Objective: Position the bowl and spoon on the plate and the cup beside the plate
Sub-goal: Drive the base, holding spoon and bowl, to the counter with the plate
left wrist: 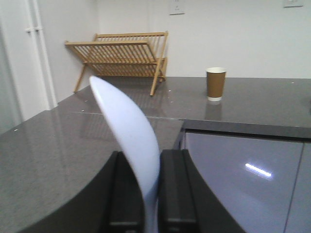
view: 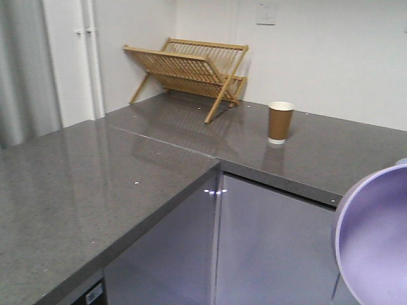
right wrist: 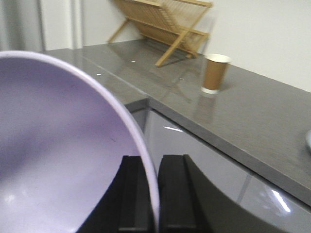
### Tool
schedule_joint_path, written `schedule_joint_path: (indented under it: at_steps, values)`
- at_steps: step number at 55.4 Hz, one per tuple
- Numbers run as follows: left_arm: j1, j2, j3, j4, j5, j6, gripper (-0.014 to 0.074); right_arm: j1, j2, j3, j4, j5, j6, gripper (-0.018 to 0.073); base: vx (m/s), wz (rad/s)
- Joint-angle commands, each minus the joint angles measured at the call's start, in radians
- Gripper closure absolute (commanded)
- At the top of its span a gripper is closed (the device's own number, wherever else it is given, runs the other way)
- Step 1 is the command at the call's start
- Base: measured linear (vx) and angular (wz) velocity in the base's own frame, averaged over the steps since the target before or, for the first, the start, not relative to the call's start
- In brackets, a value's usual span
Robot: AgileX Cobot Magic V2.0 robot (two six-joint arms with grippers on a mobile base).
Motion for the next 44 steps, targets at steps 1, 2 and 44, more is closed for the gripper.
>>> schedule_joint_path:
  at_steps: [1,2,44]
  values:
    - [-0.010,0.004,-0.024,-0.018,-0.078,0.000,0.0594,0.001,0.002,-0.029,0.028,-0.075,-0.008,0.0568,0.06,-0.62]
    - [-0.010,0.004,-0.024,-0.018,-0.078,0.000,0.0594,0.001,0.002,-0.029,0.028,-0.075,-0.008,0.0568,0.07,-0.61]
    - [-0.010,0.004,-0.024,-0.018,-0.078,0.000,0.0594,0.001,0.002,-0.029,0.028,-0.062,-0.008,0.0568,0.22,-0.44]
